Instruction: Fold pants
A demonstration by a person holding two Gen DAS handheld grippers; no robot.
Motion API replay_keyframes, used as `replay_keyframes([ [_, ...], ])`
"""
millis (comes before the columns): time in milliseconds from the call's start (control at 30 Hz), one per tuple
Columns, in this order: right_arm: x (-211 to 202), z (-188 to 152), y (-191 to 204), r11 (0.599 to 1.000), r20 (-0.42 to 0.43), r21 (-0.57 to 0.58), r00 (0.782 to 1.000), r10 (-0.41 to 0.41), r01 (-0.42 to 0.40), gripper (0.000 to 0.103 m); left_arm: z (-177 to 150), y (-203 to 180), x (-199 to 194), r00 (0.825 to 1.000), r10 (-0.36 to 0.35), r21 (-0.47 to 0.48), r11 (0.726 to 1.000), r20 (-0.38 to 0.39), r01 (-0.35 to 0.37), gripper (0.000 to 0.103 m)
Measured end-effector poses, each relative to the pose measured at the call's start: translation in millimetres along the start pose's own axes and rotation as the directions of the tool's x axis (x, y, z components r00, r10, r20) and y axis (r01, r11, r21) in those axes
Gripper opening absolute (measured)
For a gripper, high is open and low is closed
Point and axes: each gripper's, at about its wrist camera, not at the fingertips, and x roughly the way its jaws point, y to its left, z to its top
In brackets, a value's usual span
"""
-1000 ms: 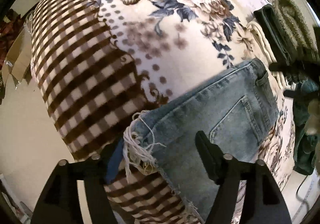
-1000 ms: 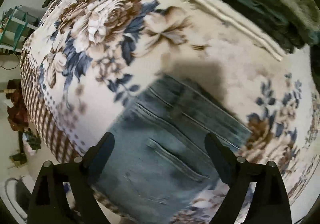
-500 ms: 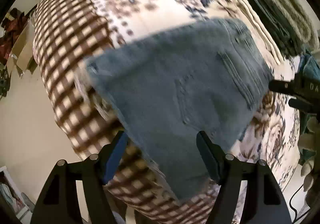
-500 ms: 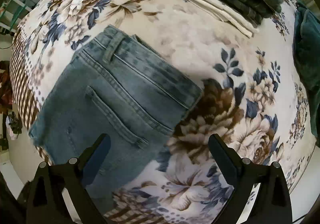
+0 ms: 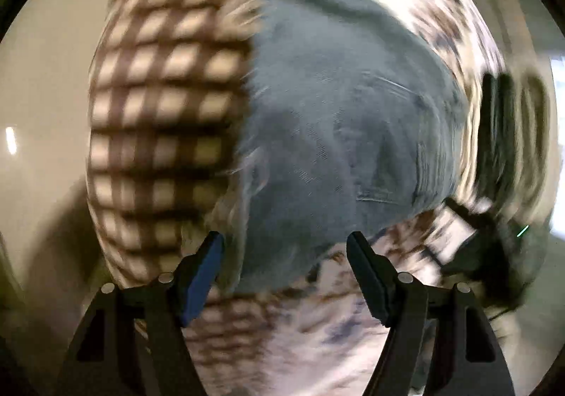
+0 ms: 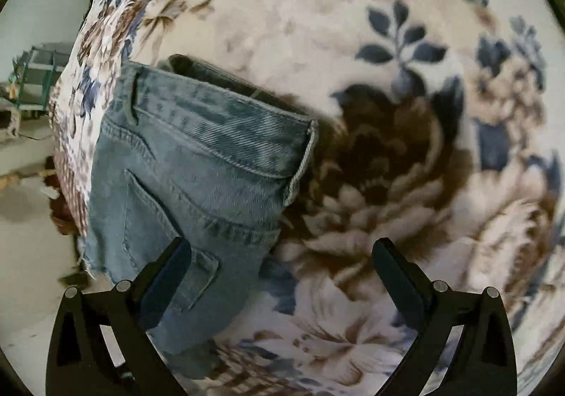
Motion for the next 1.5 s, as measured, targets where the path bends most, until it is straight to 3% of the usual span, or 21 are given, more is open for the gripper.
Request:
replay_keyframes([
  [100, 16, 8, -9, 0.996, -0.009, 0.025, 0.996, 0.091, -0.091, 0.103, -6, 19, 10, 0.993, -0.092, -0.157, 0.984, -0.069, 0.080, 0.070],
  [200, 29, 15, -18, 0.982, 0.006, 0.055, 0.983, 0.182, -0.182, 0.103, -13, 25, 19, 0.986, -0.143, -0.243, 0.963, -0.085, 0.119, 0.070],
  [300, 39, 19, -25, 0.963, 0.021, 0.074, 0.966, 0.258, -0.259, 0.103, -13, 23, 24, 0.978, -0.193, -0.285, 0.945, -0.081, 0.163, 0.070],
  [500, 43, 11, -32, 0.937, 0.044, 0.064, 0.939, 0.341, -0.343, 0.096, -34, 15, 11, 0.969, -0.218, -0.328, 0.929, -0.113, 0.171, 0.070],
  [700, 46, -2, -39, 0.930, 0.026, 0.051, 0.932, 0.362, -0.363, 0.092, -54, 14, 25, 0.955, -0.268, -0.419, 0.887, -0.127, 0.193, 0.070],
  [967, 42, 0, -46, 0.930, 0.008, 0.043, 0.931, 0.365, -0.365, 0.086, -7, 7, 49, 0.949, -0.309, -0.421, 0.854, 0.065, 0.307, 0.070],
  [1167, 51, 8, -46, 0.923, 0.032, 0.071, 0.926, 0.377, -0.378, 0.086, 5, 21, 51, 0.951, -0.296, -0.491, 0.817, 0.090, 0.301, 0.068],
  [1200, 51, 8, -46, 0.920, 0.048, 0.074, 0.923, 0.382, -0.385, 0.085, 4, 22, 53, 0.954, -0.285, -0.494, 0.819, 0.093, 0.293, 0.059],
  [1233, 50, 7, -46, 0.917, 0.072, 0.071, 0.919, 0.387, -0.392, 0.069, 3, 22, 52, 0.960, -0.263, -0.490, 0.827, 0.099, 0.277, 0.052],
  [1267, 50, 7, -45, 0.909, 0.088, 0.068, 0.911, 0.404, -0.410, 0.054, 3, 21, 51, 0.965, -0.241, -0.480, 0.837, 0.107, 0.262, 0.038],
  [1433, 34, -17, -43, 0.910, 0.171, 0.083, 0.905, 0.389, -0.406, 0.043, 10, 7, 27, 0.973, -0.193, -0.267, 0.938, 0.126, 0.220, 0.009],
  [1500, 25, -37, -49, 0.896, 0.200, 0.117, 0.894, 0.402, -0.429, 0.041, 15, 3, 14, 0.974, -0.191, -0.191, 0.959, 0.117, 0.211, 0.009],
])
